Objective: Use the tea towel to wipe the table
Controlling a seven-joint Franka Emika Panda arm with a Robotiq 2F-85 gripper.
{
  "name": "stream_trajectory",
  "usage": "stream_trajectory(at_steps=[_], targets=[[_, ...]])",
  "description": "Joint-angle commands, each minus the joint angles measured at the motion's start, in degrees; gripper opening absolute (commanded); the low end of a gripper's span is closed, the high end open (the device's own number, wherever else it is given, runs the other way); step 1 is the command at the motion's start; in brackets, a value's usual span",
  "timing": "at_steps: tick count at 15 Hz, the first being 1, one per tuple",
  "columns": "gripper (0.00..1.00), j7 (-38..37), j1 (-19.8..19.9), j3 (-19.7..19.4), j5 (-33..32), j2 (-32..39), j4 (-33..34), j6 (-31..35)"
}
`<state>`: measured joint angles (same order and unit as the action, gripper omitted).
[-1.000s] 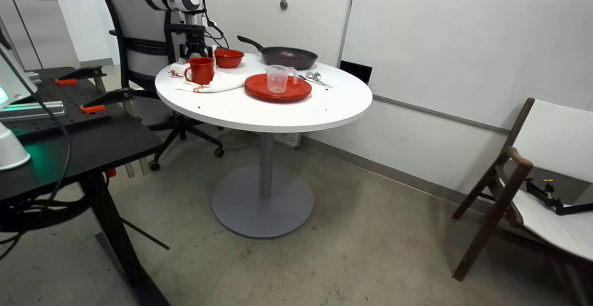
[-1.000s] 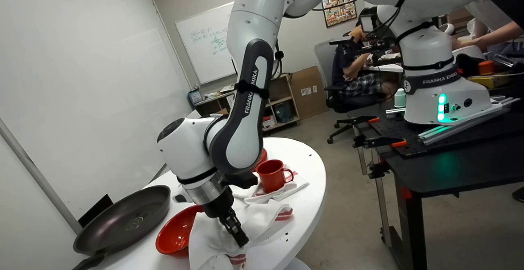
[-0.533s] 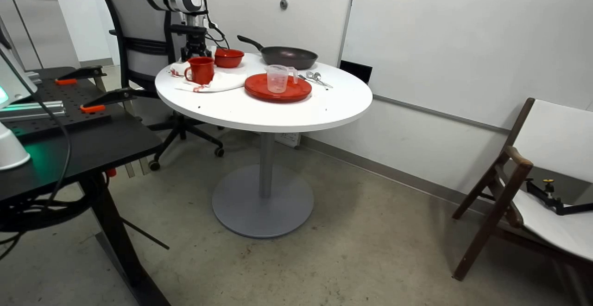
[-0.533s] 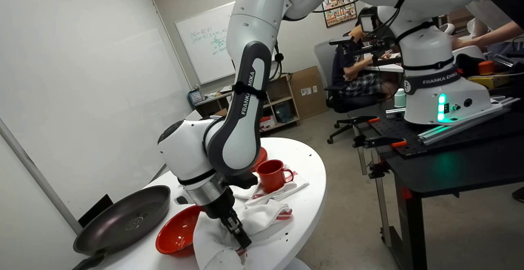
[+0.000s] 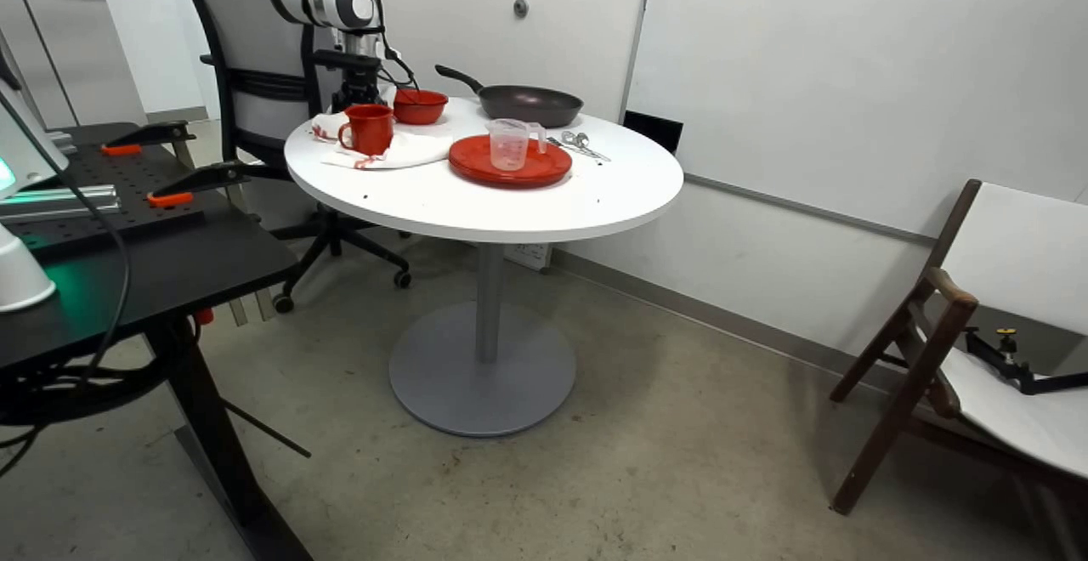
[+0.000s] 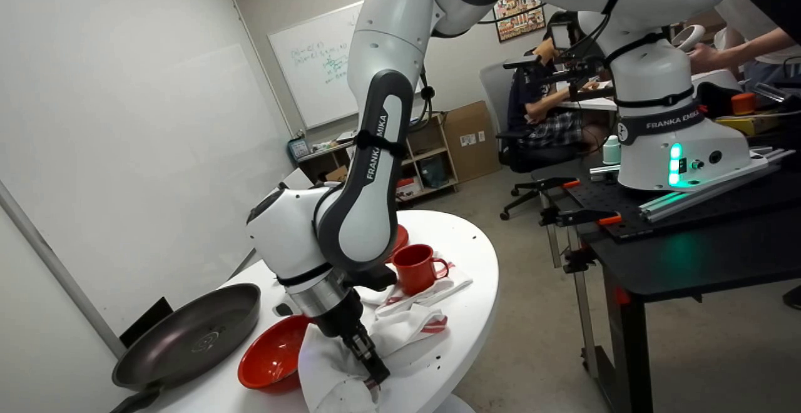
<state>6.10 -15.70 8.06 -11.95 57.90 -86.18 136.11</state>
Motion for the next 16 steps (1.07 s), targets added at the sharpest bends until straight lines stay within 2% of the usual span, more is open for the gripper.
stream_trajectory(at_steps=[1, 7, 8, 10, 16], targets=[[0.0, 1.89, 1.37, 1.11, 1.77, -0.52, -1.33, -0.86], [0.0, 1.76, 2.53, 0.9, 1.57, -3.89, -6.63, 0.39], [0.25, 1.95, 2.64, 0.82, 1.36, -4.26, -7.15, 0.23], [0.33, 2.34, 3.0, 0.89, 1.26, -4.87, -8.23, 0.55], [0.76, 3.46, 3.7, 1.23, 1.28, -6.77, -10.93, 1.49]])
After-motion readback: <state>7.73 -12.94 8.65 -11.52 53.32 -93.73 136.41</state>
